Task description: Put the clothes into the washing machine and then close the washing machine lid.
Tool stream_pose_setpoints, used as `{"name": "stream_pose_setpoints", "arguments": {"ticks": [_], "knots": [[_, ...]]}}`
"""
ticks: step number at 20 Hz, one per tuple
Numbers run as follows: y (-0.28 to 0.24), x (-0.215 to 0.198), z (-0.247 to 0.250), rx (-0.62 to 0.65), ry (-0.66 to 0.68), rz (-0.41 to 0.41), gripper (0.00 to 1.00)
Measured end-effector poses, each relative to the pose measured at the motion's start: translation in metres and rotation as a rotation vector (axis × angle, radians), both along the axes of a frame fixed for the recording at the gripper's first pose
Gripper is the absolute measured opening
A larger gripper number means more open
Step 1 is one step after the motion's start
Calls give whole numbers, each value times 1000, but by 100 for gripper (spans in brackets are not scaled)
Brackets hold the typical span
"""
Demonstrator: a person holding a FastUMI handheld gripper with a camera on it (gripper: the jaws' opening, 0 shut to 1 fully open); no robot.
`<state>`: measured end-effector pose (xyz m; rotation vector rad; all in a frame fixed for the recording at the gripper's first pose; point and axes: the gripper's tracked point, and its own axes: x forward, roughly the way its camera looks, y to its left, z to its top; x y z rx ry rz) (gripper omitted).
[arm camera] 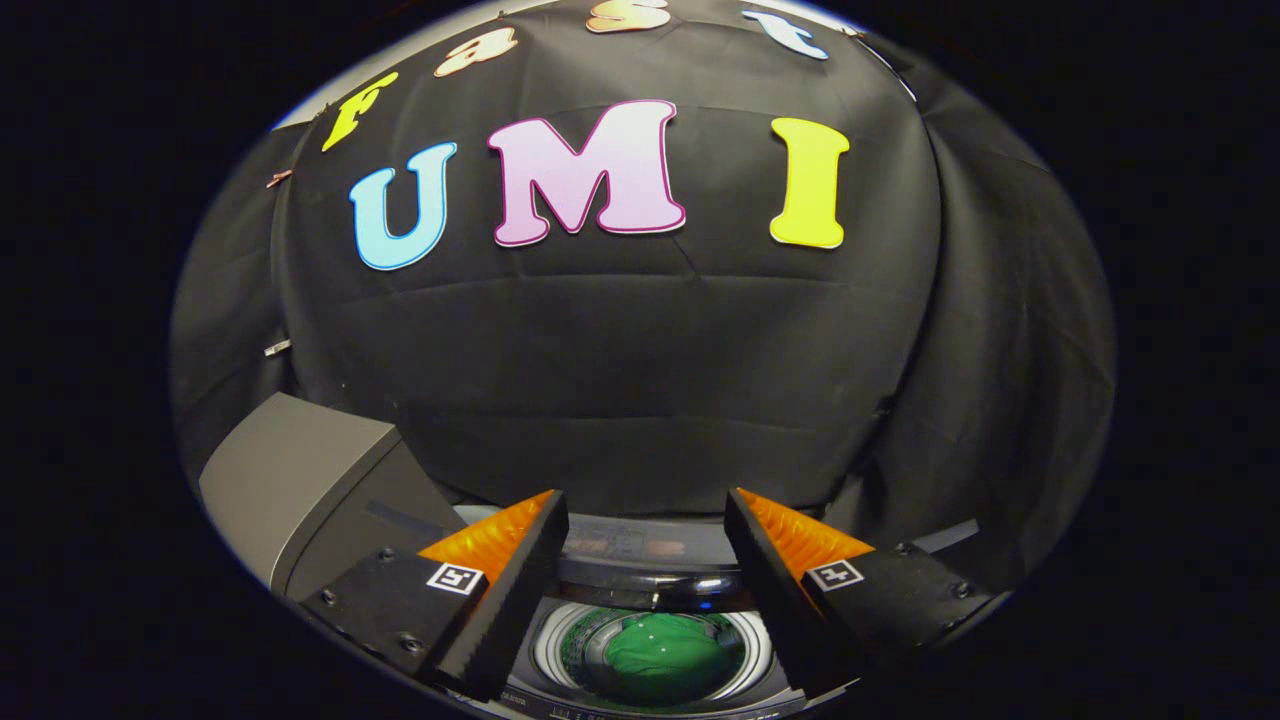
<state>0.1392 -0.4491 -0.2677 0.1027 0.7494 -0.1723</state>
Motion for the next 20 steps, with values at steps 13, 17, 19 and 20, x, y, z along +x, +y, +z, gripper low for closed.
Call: {"name": "stream_pose_setpoints", "arguments": {"ticks": [13,17,19,20], "knots": [[13,-96,-51,41,291,98,100],[27,-105,-73,99,298,58,100],[27,-107,-69,91,294,69,100],[29,-106,-65,89,283,78,100]]}}
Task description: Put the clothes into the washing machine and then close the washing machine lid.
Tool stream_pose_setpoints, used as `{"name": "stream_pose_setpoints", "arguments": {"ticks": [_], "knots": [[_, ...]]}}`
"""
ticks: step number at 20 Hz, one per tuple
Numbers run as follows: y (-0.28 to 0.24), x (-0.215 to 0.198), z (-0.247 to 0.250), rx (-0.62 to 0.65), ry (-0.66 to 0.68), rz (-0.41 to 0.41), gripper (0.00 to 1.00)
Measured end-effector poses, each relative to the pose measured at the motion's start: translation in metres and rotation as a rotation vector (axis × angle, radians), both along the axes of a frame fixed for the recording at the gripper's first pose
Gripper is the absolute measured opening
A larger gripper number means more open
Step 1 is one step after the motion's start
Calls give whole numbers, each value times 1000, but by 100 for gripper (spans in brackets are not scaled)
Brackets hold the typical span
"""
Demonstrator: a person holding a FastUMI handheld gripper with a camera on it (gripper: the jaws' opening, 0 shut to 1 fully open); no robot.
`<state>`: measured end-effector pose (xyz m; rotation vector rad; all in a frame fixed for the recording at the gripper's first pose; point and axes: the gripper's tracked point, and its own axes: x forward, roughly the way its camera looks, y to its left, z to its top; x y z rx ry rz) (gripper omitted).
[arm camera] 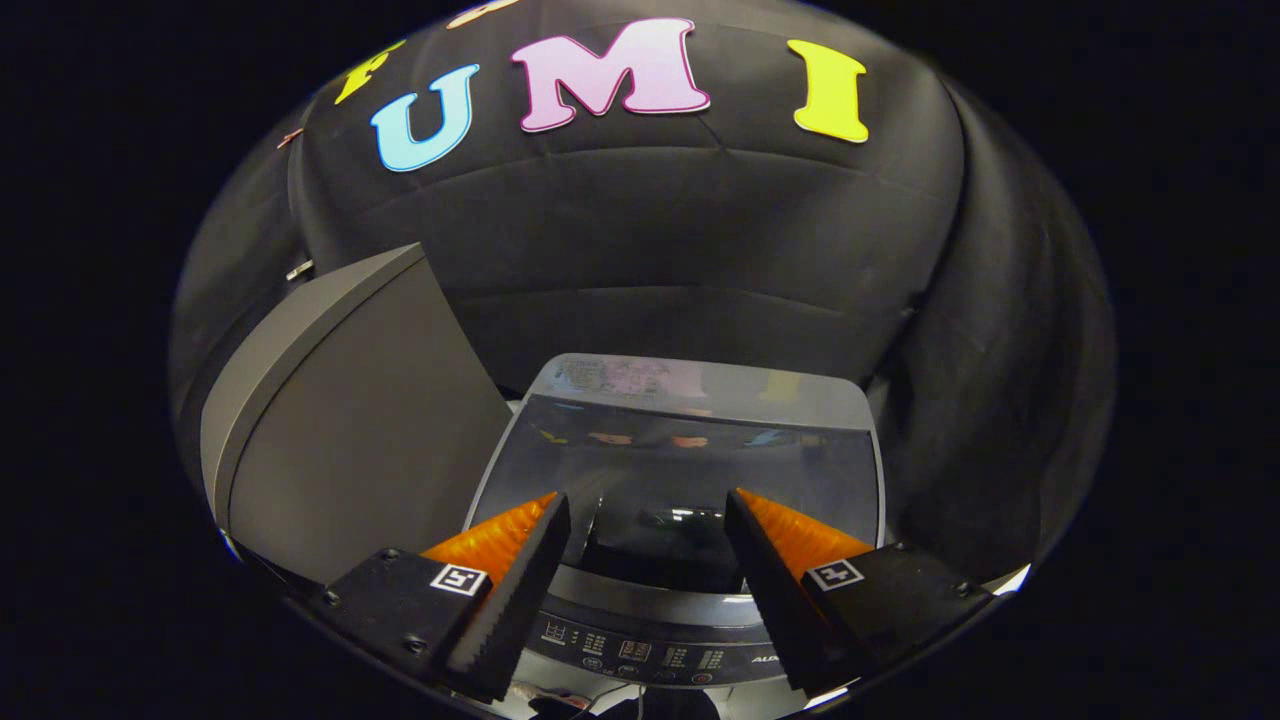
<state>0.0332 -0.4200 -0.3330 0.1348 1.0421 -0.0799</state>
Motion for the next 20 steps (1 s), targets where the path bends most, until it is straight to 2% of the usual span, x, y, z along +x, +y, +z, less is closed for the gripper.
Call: {"name": "stream_pose_setpoints", "arguments": {"ticks": [11,16,20], "knots": [[30,72,107,-35,-329,-29,100],[68,97,176,-69,-488,-11,100],[121,101,229,-72,-612,16,99]]}}
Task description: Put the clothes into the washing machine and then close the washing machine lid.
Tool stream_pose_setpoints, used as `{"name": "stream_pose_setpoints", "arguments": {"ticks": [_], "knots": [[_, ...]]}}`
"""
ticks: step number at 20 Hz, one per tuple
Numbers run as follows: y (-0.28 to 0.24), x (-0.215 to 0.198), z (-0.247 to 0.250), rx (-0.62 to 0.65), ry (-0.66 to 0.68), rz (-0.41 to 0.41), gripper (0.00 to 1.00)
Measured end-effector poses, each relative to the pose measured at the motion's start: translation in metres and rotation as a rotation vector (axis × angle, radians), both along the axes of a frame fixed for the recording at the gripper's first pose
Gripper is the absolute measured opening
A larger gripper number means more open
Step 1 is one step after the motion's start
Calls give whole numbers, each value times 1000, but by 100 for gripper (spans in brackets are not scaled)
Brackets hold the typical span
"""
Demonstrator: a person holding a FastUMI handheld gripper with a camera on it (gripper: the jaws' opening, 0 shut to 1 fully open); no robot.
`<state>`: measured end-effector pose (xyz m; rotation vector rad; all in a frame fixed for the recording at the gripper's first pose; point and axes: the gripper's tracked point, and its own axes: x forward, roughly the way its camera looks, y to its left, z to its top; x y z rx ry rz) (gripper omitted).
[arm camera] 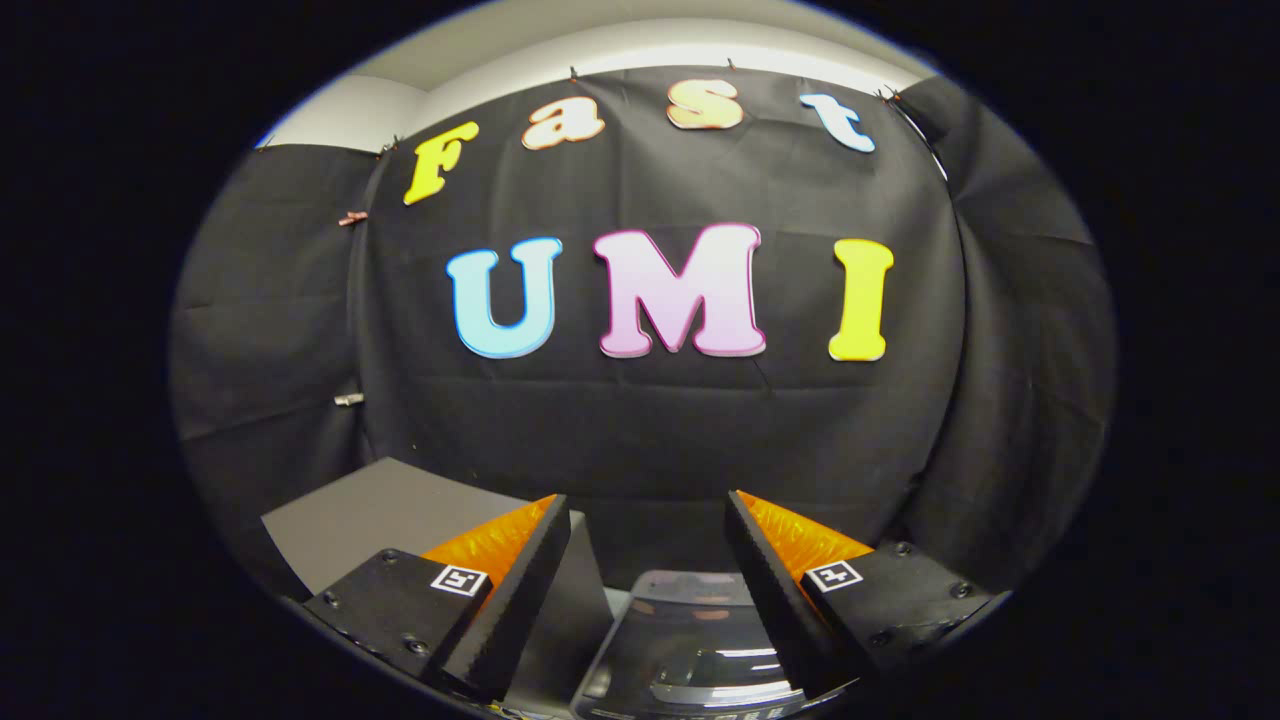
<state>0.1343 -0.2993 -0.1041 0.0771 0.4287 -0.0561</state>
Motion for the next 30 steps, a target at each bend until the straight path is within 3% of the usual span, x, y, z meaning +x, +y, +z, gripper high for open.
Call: {"name": "stream_pose_setpoints", "arguments": {"ticks": [8,30], "knots": [[79,-24,26,-32,-74,6,99],[84,1,31,-82,-88,15,99]]}}
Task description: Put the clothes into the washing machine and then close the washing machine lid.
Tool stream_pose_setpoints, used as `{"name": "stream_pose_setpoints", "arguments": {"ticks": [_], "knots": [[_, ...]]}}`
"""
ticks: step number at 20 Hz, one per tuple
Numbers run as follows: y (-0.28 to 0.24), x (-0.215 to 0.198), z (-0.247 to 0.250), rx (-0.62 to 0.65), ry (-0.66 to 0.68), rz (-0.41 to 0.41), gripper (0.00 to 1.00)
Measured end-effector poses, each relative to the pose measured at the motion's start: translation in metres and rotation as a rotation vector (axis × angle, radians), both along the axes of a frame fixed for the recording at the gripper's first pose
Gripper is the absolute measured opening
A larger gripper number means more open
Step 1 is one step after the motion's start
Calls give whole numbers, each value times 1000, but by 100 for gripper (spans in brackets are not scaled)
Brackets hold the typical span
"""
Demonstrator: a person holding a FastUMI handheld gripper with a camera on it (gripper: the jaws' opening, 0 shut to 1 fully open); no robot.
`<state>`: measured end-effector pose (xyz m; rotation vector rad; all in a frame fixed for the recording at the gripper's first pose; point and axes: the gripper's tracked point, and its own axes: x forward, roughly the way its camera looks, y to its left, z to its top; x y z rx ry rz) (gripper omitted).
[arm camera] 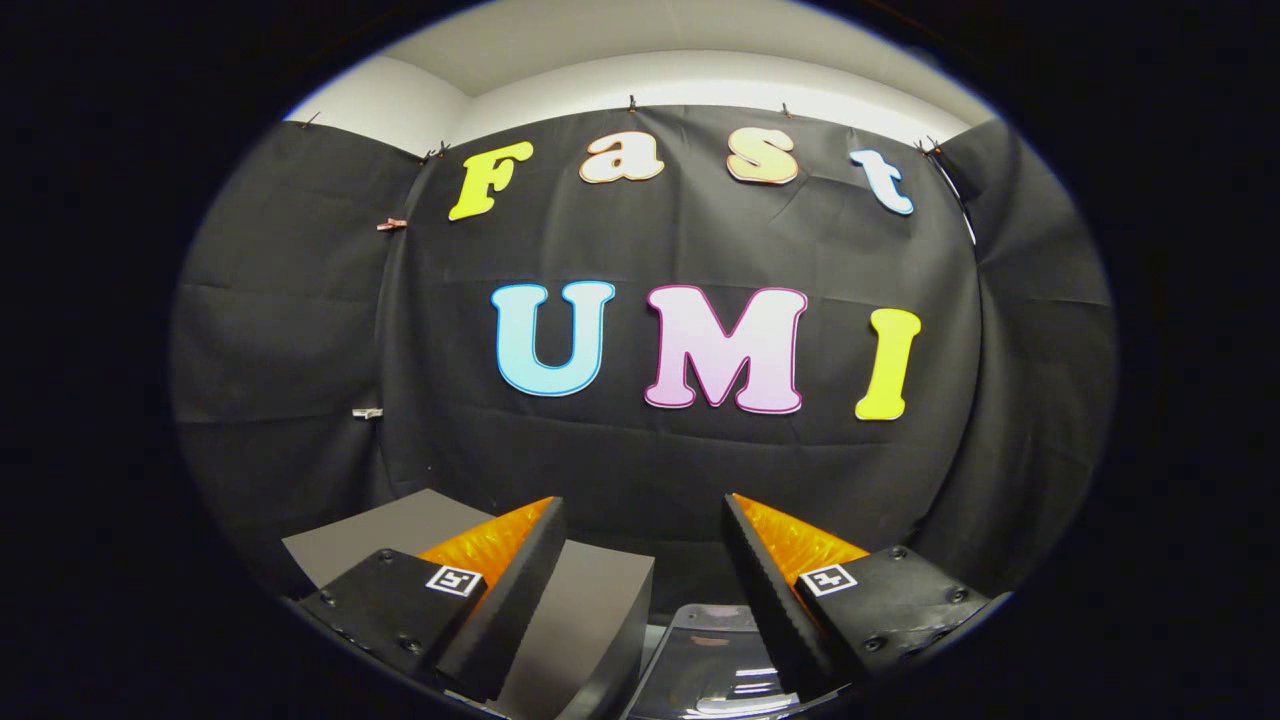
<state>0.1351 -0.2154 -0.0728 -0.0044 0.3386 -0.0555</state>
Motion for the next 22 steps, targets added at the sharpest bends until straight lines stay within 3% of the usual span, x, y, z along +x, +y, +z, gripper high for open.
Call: {"name": "stream_pose_setpoints", "arguments": {"ticks": [22], "knots": [[0,5,8,0,-18,47,99]]}}
